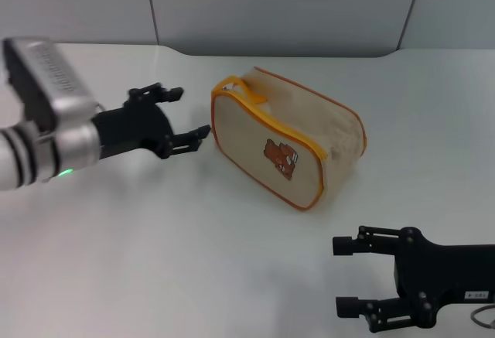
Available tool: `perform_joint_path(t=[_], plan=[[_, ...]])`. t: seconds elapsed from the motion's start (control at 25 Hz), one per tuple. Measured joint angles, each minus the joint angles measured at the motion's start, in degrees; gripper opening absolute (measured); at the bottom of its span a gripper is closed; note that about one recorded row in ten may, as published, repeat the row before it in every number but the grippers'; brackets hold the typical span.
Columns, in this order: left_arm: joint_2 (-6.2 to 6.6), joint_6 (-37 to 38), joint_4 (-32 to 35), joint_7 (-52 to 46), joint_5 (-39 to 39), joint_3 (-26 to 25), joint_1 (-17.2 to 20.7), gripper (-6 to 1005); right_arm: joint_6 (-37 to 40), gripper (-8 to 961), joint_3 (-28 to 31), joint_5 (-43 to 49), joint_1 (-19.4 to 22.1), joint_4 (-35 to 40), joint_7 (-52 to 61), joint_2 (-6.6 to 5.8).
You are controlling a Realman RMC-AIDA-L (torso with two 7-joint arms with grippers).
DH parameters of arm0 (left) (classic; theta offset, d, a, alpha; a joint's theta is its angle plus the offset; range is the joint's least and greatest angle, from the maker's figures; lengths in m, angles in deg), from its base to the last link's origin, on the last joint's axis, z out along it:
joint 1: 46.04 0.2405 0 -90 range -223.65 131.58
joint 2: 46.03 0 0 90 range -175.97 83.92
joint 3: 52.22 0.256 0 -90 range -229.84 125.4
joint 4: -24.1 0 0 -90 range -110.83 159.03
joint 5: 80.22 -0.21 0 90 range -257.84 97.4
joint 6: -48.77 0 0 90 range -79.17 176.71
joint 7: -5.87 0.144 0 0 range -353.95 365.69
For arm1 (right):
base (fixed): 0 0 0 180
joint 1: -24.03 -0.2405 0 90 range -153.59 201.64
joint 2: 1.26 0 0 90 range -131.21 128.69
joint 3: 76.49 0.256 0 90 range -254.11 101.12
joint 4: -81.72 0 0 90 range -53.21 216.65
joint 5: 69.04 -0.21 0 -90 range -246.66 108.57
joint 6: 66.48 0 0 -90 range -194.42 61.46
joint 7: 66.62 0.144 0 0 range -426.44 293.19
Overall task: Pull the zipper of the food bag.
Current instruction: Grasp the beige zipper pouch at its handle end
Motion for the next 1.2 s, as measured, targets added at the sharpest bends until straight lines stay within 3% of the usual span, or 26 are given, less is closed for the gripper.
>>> perform_joint_path(t=[0.04, 0.28, 0.64, 1.12, 1.2], plan=[[-0.39, -2.3, 0.0, -0.3, -3.2, 0.0, -2.2, 731, 0.0, 825, 0.0, 0.0, 0.2, 0.0, 0.0, 0.00], [-0.66, -4.3, 0.0, -0.7, -8.9, 0.0, -6.4, 720, 0.2, 825, 0.1, -0.1, 1.1, 0.0, 0.0, 0.00], [-0.70, -3.5, 0.4, -4.4, -18.9, 1.8, -10.6, 703, 0.2, 827, 0.6, -0.1, 1.5, 0.2, 0.0, 0.00], [-0.66, -0.1, 1.0, -4.4, -18.7, 2.3, -9.7, 681, 0.0, 826, 0.8, -0.1, 1.4, 0.4, 0.0, -0.09], [-0.63, 0.9, 1.3, -4.4, -18.6, 2.3, -9.4, 593, 0.0, 826, 0.8, -0.1, 1.4, 0.4, 0.0, -0.09]])
